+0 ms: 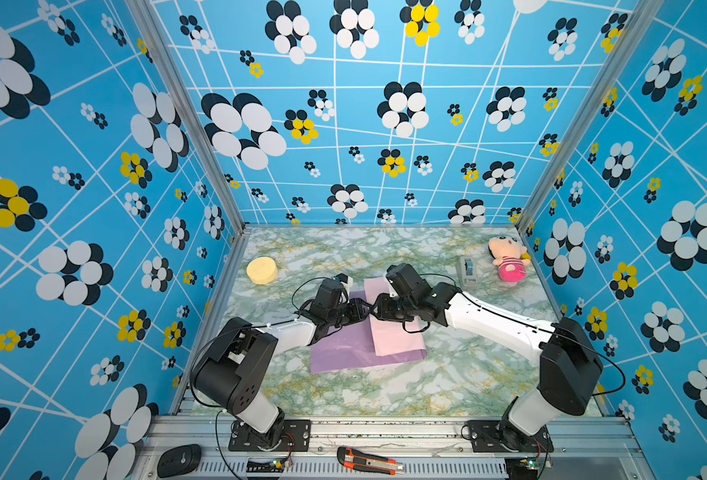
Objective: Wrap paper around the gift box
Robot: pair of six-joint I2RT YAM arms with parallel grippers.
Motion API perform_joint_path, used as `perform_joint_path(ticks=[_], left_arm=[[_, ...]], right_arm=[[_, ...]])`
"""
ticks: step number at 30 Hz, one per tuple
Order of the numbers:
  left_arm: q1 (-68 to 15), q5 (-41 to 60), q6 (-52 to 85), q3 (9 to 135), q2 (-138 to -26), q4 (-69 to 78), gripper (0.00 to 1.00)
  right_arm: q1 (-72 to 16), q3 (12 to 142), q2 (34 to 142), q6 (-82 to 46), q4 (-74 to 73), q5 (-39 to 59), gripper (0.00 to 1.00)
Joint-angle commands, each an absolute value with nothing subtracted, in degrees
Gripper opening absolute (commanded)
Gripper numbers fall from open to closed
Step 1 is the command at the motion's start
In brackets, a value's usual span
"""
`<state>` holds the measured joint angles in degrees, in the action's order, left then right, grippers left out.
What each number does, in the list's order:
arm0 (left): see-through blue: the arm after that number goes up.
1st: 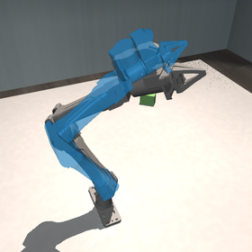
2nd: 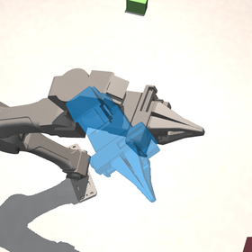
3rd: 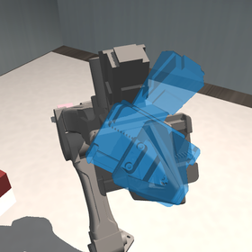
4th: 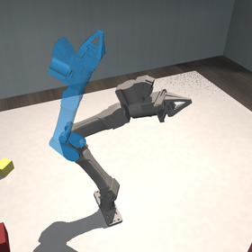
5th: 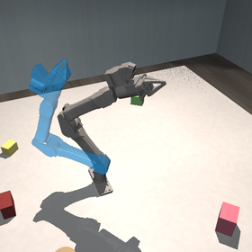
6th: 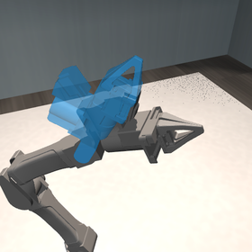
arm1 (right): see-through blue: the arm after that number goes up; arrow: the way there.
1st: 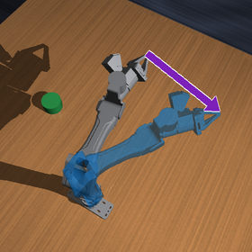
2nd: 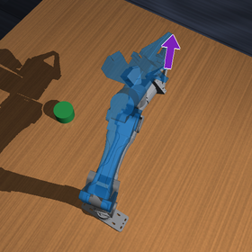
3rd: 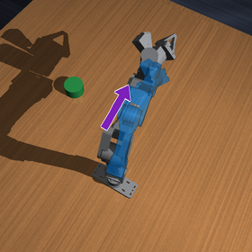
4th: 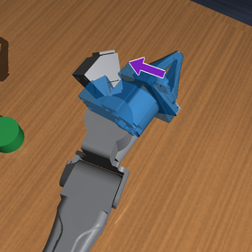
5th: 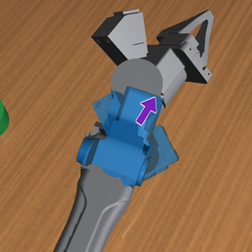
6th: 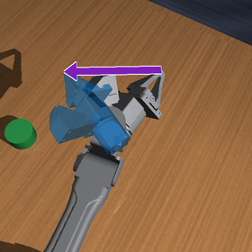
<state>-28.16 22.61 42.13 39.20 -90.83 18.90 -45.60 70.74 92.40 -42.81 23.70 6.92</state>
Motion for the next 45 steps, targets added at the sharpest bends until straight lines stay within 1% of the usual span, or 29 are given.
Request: perform_joint_path(ticks=[1, 3, 6, 9, 13, 16, 20, 22, 23, 24, 28, 31, 34, 38, 42, 45], left_arm=[[-28.6, 18.9, 39.2, 39.3, -89.4, 12.2, 0.38], [-28.7, 18.3, 38.8, 39.1, -88.7, 11.6, 0.38], [-28.7, 18.1, 38.7, 39.2, -88.5, 11.2, 0.37], [-29.0, 18.0, 38.6, 39.4, -88.8, 11.2, 0.37], [-29.2, 18.2, 38.5, 39.7, -88.9, 11.2, 0.37], [-29.2, 17.9, 38.4, 39.6, -88.5, 10.9, 0.37], [-29.2, 18.0, 38.4, 39.8, -88.3, 10.6, 0.38], [-29.2, 18.5, 38.7, 40.3, -88.5, 10.6, 0.42], [-29.2, 18.7, 38.9, 40.5, -88.5, 10.6, 0.42], [-29.2, 18.9, 39.1, 40.7, -88.4, 10.6, 0.49], [-29.2, 19.4, 40.7, 41.3, -87.5, 11.3, 0.61], [-29.2, 19.9, 42.3, 41.0, -86.5, 12.8, 0.66], [-29.2, 20.6, 43.7, 40.2, -85.8, 14.7, 0.68], [-29.6, 20.4, 44.6, 39.0, -86.4, 15.4, 0.66], [-30.4, 20.5, 45.6, 38.3, -88.6, 16.8, 0.63], [-31.3, 20.6, 46.2, 38.5, -90.4, 18.3, 0.59]], right_arm=[[-40.5, 70.6, 86.9, -38.8, 27.5, 7.2, 0.44], [-36.7, 70.1, 85.3, -35.9, 30.5, 7.9, 0.49], [-31.5, 70.0, 85.5, -31.5, 36.3, 8.2, 0.51], [-28.7, 69.9, 87.8, -28.0, 39.4, 9.8, 0.53], [-28.5, 71.7, 93.4, -24.0, 41.8, 13.1, 0.54], [-28.6, 72.3, 96.7, -23.7, 40.4, 16.1, 0.55], [-29.0, 73.2, 99.1, -22.7, 41.0, 15.2, 0.55], [-29.2, 72.6, 99.6, -22.7, 40.7, 15.7, 0.53], [-29.5, 72.3, 99.8, -22.8, 40.6, 15.7, 0.52], [-29.8, 72.2, 99.8, -22.8, 40.5, 15.6, 0.51], [-30.9, 71.5, 100.1, -22.8, 41.4, 12.9, 0.46], [-31.6, 70.7, 100.2, -22.9, 41.1, 11.8, 0.45], [-32.1, 70.6, 100.4, -23.1, 41.0, 11.4, 0.44], [-32.5, 70.1, 99.8, -24.9, 40.6, 10.6, 0.44], [-32.6, 68.4, 98.2, -30.9, 37.9, 10.9, 0.45], [-33.0, 67.5, 96.8, -34.2, 36.9, 9.2, 0.47]])
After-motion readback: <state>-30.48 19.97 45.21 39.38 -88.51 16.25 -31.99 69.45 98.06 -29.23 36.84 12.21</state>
